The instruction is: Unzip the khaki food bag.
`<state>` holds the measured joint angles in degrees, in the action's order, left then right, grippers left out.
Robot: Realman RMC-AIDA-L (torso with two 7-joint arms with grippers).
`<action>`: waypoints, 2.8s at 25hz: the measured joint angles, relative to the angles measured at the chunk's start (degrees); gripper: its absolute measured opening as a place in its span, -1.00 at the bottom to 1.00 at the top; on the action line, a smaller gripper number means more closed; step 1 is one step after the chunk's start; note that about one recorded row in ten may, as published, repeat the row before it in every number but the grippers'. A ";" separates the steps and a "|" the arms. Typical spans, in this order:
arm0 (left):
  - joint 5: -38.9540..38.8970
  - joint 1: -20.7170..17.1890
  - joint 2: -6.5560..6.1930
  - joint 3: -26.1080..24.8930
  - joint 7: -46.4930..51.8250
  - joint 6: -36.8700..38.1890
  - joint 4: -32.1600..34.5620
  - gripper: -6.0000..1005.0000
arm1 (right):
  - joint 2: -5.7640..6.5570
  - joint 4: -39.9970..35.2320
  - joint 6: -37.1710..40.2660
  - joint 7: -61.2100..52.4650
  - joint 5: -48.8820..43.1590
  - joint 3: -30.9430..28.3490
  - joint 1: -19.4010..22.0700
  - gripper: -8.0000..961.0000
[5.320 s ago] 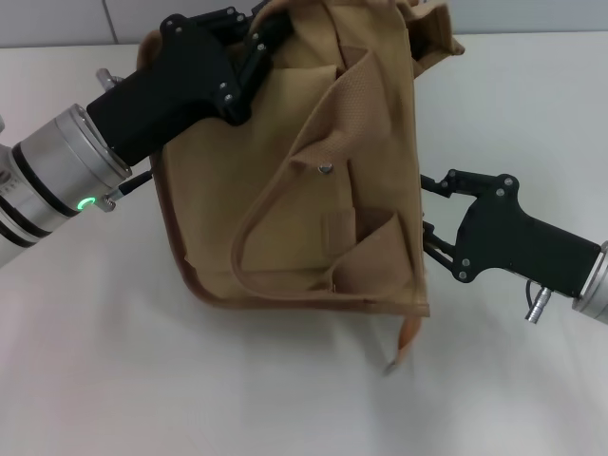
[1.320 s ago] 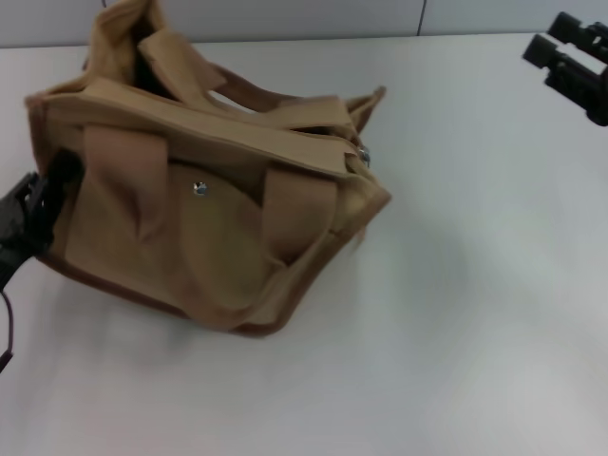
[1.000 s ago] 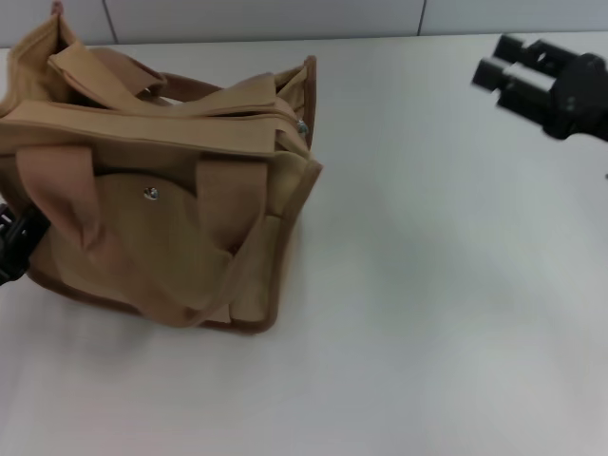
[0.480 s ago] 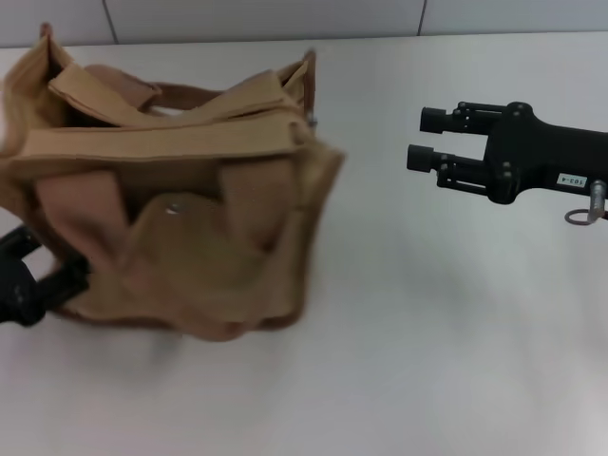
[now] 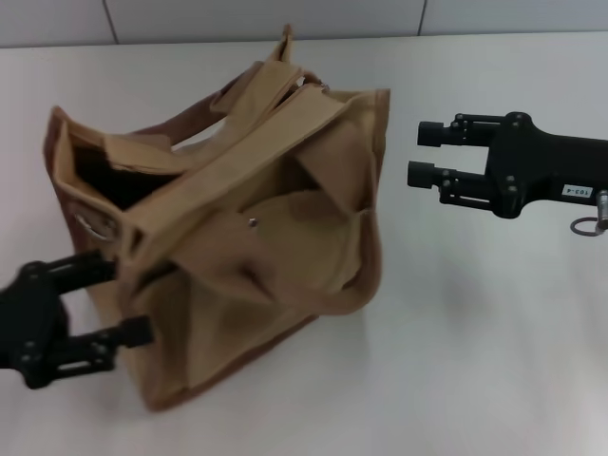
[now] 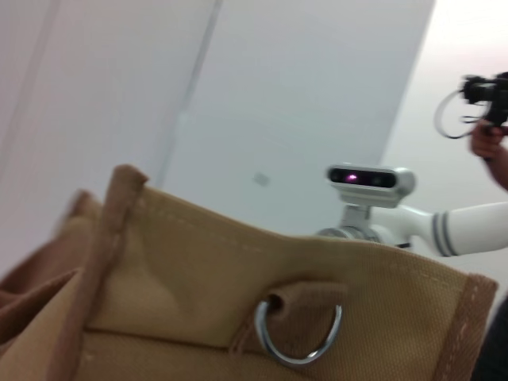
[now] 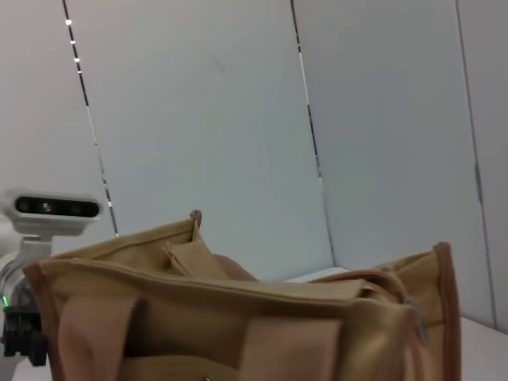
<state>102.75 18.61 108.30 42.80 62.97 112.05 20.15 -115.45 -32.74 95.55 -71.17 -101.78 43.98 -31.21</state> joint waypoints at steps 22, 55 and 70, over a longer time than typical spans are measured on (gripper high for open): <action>3.93 10.63 5.30 7.36 2.39 2.81 0.64 0.50 | 1.18 -6.33 15.98 -1.89 -8.99 -0.24 1.72 0.26; -2.65 11.18 5.61 7.01 1.66 -4.28 0.56 0.50 | 2.59 -6.48 21.59 -1.87 -10.70 -4.43 5.68 0.34; -1.64 7.64 3.49 7.10 1.13 1.57 1.37 0.51 | -1.79 -6.89 19.15 -5.64 -11.07 -3.88 3.38 0.38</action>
<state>101.11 26.25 111.79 49.91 64.10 113.62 21.52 -117.23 -39.64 114.70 -76.81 -112.85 40.09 -27.83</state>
